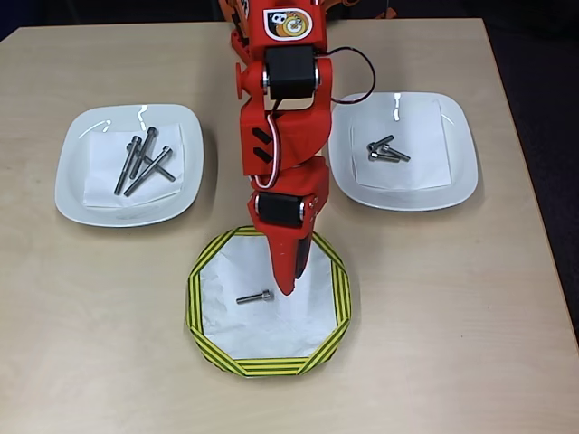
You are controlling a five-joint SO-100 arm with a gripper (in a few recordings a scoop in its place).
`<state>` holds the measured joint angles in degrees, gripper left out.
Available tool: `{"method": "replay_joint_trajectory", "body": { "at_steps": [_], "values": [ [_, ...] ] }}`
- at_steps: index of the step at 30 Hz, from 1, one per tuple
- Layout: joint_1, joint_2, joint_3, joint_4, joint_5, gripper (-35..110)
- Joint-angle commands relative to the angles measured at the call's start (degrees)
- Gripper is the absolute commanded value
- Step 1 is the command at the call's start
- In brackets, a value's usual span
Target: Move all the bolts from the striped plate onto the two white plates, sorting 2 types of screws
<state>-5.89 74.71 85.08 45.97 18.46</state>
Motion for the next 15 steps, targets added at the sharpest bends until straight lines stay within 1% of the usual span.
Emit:
{"method": "replay_joint_trajectory", "body": {
  "at_steps": [1, 4, 8, 15],
  "values": [
    [0.4, 0.0, -3.6, 1.8, -4.6, 9],
    [0.7, -1.0, -5.1, 2.0, -8.3, 13],
    [0.9, -3.1, -9.1, 6.9, -11.0, 16],
    [2.1, -11.5, -20.1, 15.6, -14.0, 15]
  ]
}}
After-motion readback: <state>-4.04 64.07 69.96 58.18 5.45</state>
